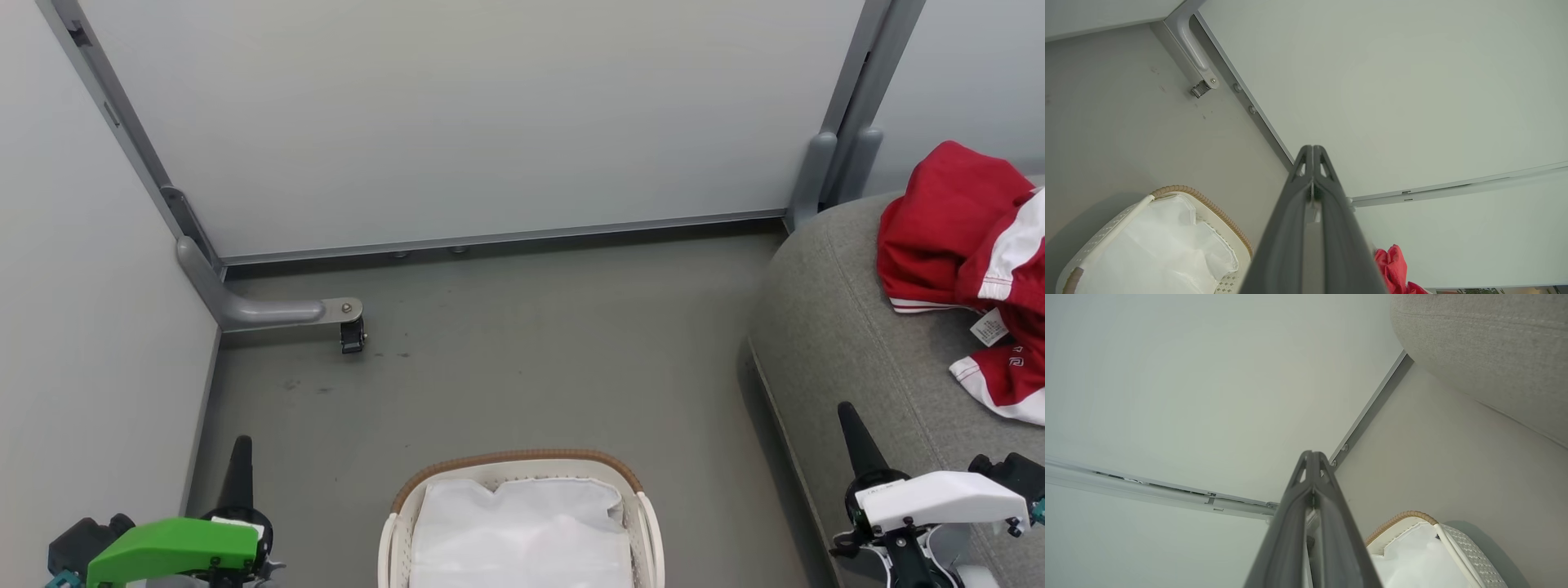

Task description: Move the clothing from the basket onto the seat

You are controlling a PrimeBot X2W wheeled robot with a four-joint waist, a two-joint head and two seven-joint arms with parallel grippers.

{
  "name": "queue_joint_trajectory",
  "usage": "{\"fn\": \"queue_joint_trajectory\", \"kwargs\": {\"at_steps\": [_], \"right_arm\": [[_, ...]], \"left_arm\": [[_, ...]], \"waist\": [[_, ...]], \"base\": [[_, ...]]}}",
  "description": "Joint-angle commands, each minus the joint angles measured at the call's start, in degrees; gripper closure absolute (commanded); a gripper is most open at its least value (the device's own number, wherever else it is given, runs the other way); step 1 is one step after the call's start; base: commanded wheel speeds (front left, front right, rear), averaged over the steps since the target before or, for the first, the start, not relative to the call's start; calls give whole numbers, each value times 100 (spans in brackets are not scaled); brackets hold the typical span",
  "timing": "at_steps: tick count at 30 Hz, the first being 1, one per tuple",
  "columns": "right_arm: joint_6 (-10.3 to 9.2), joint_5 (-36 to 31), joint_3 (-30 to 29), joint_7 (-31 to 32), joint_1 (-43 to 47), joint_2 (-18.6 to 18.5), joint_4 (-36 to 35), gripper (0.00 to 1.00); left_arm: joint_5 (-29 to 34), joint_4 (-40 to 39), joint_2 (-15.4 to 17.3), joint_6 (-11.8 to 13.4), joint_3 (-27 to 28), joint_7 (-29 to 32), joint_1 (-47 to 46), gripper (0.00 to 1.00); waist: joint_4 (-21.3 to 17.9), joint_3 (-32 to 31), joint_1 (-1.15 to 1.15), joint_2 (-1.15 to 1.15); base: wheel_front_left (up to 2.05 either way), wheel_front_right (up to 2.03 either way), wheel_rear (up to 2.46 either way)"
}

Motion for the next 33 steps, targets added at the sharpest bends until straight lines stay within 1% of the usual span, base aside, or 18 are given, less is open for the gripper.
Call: {"fn": "queue_joint_trajectory", "kwargs": {"at_steps": [1,9,33], "right_arm": [[-3,149,-29,42,-120,-37,-82,100],[-3,638,-76,168,-149,-41,-135,100],[-3,1758,-186,457,-202,-50,-253,100]], "left_arm": [[-131,-66,-14,-44,55,45,-177,100],[-513,-66,-39,-117,167,174,-262,100],[-1384,-63,-92,-278,414,466,-452,100]], "waist": [[0,6,0,0],[0,41,0,0],[1,134,0,0]], "base": [[0,0,0],[0,0,0],[0,0,0]]}}
